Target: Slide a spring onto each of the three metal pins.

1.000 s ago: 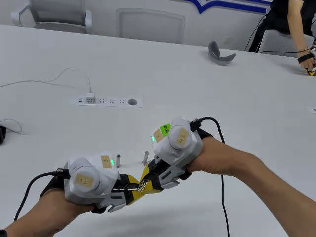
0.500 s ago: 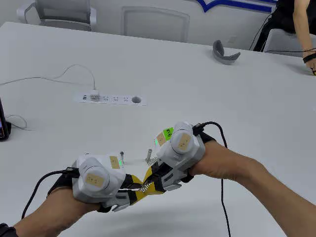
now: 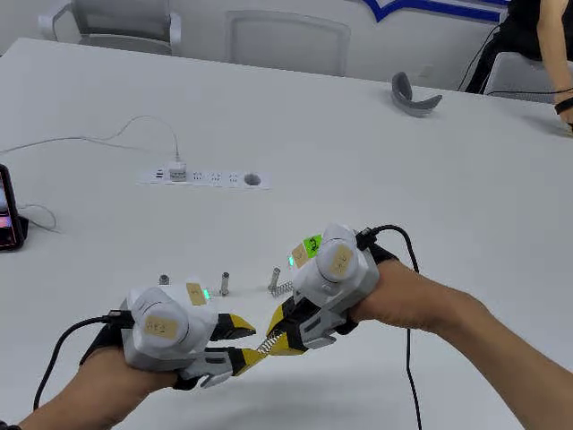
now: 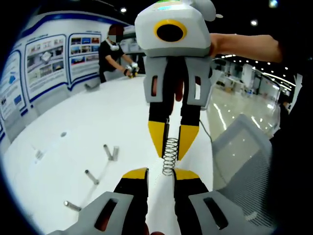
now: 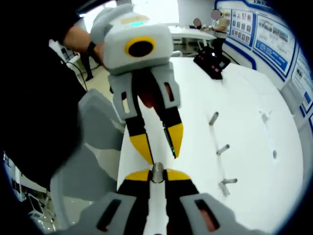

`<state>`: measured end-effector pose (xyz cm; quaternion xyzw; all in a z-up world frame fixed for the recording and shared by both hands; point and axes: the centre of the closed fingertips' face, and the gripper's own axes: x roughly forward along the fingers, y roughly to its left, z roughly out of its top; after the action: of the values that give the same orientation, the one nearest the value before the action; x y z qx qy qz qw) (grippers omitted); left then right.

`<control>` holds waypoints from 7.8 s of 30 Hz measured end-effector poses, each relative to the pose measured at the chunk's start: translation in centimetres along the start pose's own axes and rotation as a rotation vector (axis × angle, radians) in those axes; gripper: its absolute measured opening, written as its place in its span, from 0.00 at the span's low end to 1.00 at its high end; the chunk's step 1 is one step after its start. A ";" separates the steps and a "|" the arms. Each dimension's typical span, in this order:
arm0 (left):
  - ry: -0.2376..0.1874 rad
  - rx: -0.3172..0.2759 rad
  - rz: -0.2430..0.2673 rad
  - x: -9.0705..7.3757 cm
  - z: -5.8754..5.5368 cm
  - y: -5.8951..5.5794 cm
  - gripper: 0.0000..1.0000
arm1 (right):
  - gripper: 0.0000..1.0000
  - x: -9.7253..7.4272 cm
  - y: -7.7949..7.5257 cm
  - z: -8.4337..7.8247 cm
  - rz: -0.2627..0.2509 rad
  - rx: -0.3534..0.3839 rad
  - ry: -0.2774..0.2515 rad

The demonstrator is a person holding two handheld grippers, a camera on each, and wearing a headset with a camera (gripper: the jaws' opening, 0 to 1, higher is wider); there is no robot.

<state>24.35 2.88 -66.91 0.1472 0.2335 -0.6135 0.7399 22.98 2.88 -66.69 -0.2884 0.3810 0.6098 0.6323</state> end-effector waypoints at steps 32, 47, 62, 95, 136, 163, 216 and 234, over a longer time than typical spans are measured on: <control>-0.007 -0.181 0.197 -4.0 -4.5 4.6 0.31 | 0.12 0.6 -1.8 -3.7 -0.036 0.065 0.072; -0.013 -0.255 0.303 -6.2 -6.2 7.1 0.41 | 0.12 1.7 -5.2 -3.1 -0.060 0.035 0.089; -0.014 -0.327 0.375 -7.8 -8.1 8.1 0.54 | 0.12 2.9 -8.6 -2.7 -0.086 0.016 0.121; -0.041 -0.419 0.433 -10.2 -9.1 7.7 0.68 | 0.12 4.1 -16.3 0.5 -0.126 -0.025 0.167; -0.045 -0.458 0.472 -11.9 -10.1 8.0 0.67 | 0.13 8.2 -16.8 0.2 -0.069 -0.080 0.242; -0.034 -0.485 0.499 -12.9 -11.0 8.2 0.66 | 0.13 11.0 -16.8 -1.6 -0.032 -0.091 0.291; -0.047 -0.473 0.472 -12.2 -9.8 7.8 0.67 | 0.46 6.6 -16.1 -0.3 -0.140 0.305 -0.041; -0.058 -0.472 0.469 -11.7 -9.4 7.7 0.67 | 0.53 4.1 -15.0 0.8 -0.202 0.473 -0.324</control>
<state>28.68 18.95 -69.25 0.0040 0.3076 -0.3594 0.8810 37.80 4.49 -71.15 -0.0685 0.3758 0.4764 0.7919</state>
